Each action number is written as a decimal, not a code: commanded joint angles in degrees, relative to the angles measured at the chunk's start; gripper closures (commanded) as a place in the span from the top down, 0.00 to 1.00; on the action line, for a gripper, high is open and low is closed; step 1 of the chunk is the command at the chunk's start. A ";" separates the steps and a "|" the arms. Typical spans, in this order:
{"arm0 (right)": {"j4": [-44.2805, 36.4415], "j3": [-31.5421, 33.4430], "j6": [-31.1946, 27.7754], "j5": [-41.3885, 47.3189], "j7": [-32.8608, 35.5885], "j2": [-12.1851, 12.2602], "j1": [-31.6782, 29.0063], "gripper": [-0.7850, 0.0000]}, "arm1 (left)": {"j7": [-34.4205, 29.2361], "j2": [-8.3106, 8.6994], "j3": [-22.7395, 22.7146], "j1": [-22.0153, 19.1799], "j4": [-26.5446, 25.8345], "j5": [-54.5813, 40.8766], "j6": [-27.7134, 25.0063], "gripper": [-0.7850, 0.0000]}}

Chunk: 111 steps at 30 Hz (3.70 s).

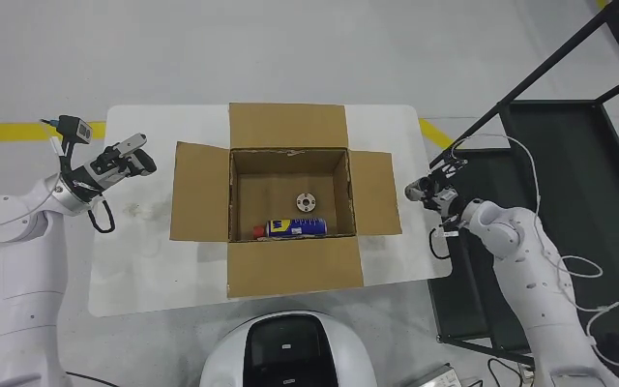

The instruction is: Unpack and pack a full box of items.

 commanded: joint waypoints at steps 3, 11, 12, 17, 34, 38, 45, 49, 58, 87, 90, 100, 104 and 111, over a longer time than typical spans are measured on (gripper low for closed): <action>-10.27 2.85 1.64 0.21 0.28 0.35 -2.97 0.00 | 0.00 0.00 0.00 0.00 0.00 0.00 0.00 1.00; -20.95 -5.28 -2.58 5.32 2.76 -0.24 0.41 0.00 | 0.00 0.00 0.00 0.00 0.00 0.00 0.00 1.00; -20.82 -7.44 -2.52 5.69 3.05 -0.48 1.61 0.00 | 0.00 0.00 0.00 0.00 0.00 0.00 0.00 1.00; -18.02 -20.07 -1.57 4.65 4.88 -2.25 9.27 0.00 | 0.00 0.00 0.00 0.00 0.00 0.00 0.00 1.00; -9.27 -32.84 1.39 1.73 2.17 -5.34 18.72 0.00 | 0.00 0.00 0.00 0.00 0.00 0.00 0.00 1.00; -9.27 -32.84 1.39 1.73 2.17 -5.34 18.72 0.00 | 0.00 0.00 0.00 0.00 0.00 0.00 0.00 1.00; -8.40 -35.02 2.04 0.72 2.35 -6.04 20.81 0.00 | 0.00 0.00 0.00 0.00 0.00 0.00 0.00 1.00; -2.43 -41.63 3.77 -0.45 2.85 -8.49 27.54 0.00 | 0.00 0.00 0.00 0.00 0.00 0.00 0.00 1.00; 15.80 -56.46 3.79 -1.56 -1.63 -16.22 39.77 0.00 | 0.00 0.00 0.00 0.00 0.00 0.00 0.00 1.00; 41.89 -64.62 -5.35 -7.42 -14.27 -26.65 48.86 1.00 | 2.25 0.06 0.73 1.11 -1.09 0.79 0.88 1.00; 39.73 -63.17 -8.00 -8.46 -15.14 -25.24 48.52 1.00 | 2.35 0.25 1.14 0.68 0.51 1.14 1.15 1.00; 24.29 -49.19 -18.73 -0.29 -11.59 -16.58 41.03 1.00 | -0.08 0.15 5.55 -5.50 14.18 1.63 -2.20 1.00; 14.26 -41.71 -22.03 9.77 -4.17 -12.60 34.33 1.00 | -1.76 -0.69 9.22 -8.51 19.31 0.74 -4.63 1.00; -3.13 -30.43 -14.74 29.17 15.59 -6.68 22.04 1.00 | -4.75 -2.59 14.57 -13.17 25.24 -3.76 -7.59 1.00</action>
